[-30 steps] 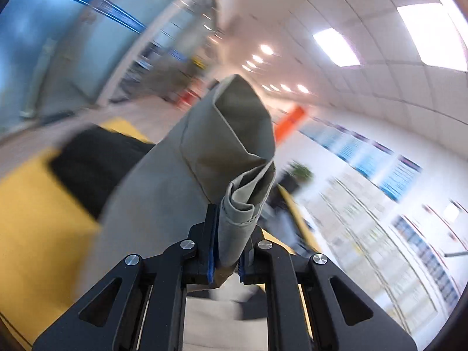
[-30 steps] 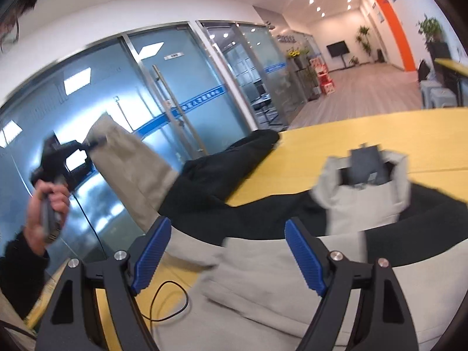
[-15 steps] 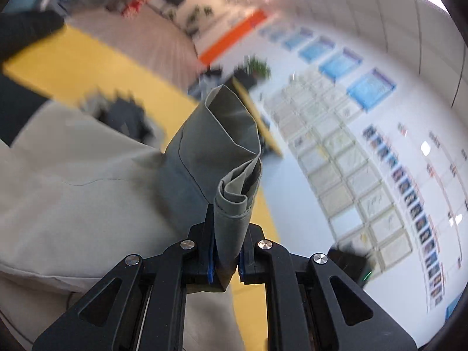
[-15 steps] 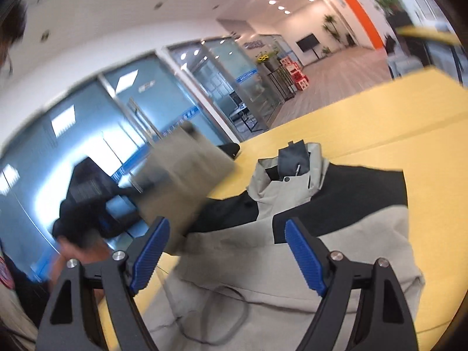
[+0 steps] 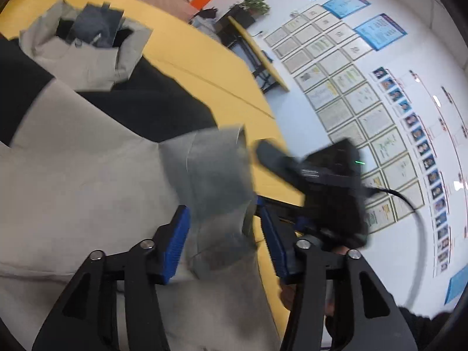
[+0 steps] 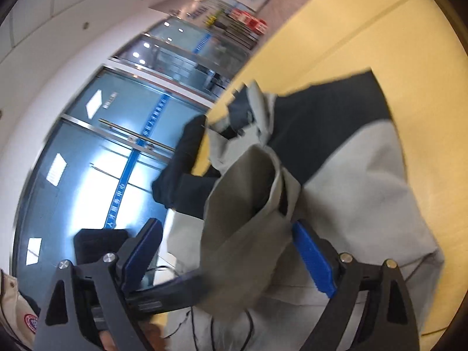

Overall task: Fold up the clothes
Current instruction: 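Grasp the sleeve nearest the left tool and fold it across the jacket body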

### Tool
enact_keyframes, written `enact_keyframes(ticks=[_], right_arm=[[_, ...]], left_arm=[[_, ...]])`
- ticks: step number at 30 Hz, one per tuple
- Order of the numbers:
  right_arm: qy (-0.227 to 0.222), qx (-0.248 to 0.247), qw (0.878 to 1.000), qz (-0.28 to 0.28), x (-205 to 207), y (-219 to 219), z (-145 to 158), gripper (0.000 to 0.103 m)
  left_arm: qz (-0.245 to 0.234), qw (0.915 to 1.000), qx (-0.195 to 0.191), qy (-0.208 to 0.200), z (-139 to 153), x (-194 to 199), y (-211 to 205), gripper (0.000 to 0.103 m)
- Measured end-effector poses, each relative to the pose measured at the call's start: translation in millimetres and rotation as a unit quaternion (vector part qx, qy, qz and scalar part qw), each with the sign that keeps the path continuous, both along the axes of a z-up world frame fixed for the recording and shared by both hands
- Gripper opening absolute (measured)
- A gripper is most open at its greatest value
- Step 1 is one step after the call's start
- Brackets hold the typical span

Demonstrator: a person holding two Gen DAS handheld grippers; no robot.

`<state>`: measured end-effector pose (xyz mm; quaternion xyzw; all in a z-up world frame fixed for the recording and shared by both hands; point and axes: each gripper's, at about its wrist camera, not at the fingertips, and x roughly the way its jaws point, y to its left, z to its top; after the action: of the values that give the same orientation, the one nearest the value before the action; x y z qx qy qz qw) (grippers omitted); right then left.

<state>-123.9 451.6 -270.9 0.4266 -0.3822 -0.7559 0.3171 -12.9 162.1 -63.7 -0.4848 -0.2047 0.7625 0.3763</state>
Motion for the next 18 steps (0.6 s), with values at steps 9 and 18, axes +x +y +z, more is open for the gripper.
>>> enact_keyframes(ticks=[9,18], right_arm=[[-0.006,0.109,0.994,0.002,-4.8,-30.1,2.5,0.014],[0.066,0.111,0.989,-0.068,4.2,-16.2,73.0,0.004]], left_arm=[[0.086,0.9907,-0.096,0.042,12.0,-5.0,-189.8,0.093],[0.034,0.9943,-0.098,0.021,-83.2,-52.6,-244.4,0.074]])
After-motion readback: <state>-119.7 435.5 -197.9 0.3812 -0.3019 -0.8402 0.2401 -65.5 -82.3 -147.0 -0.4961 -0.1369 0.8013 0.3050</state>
